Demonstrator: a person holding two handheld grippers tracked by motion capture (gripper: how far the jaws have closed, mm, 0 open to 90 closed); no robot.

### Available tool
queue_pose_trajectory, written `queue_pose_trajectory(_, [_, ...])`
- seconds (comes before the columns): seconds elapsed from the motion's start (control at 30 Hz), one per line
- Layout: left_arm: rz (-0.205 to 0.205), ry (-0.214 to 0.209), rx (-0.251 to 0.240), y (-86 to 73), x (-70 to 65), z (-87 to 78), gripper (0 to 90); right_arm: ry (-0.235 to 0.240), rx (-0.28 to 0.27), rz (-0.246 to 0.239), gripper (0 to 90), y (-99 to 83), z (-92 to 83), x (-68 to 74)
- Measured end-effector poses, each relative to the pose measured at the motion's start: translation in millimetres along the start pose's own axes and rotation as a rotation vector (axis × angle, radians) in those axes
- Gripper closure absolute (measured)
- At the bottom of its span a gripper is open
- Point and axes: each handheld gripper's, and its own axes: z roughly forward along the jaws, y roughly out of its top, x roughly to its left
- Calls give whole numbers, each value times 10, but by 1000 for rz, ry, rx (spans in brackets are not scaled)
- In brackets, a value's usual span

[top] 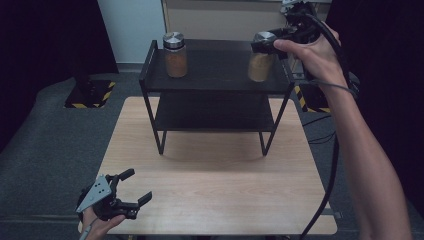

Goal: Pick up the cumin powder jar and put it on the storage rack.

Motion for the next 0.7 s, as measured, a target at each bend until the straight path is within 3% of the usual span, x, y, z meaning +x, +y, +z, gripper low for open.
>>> queue_pose_trajectory(0.37, [-1, -5, -5, -3, 12, -9, 0, -40, 3, 39, 353, 147, 263, -109])
queue_pose_trajectory(0.7, [0, -7, -5, -1, 13, -10, 0, -40, 29, 56, 353, 69, 352, -155])
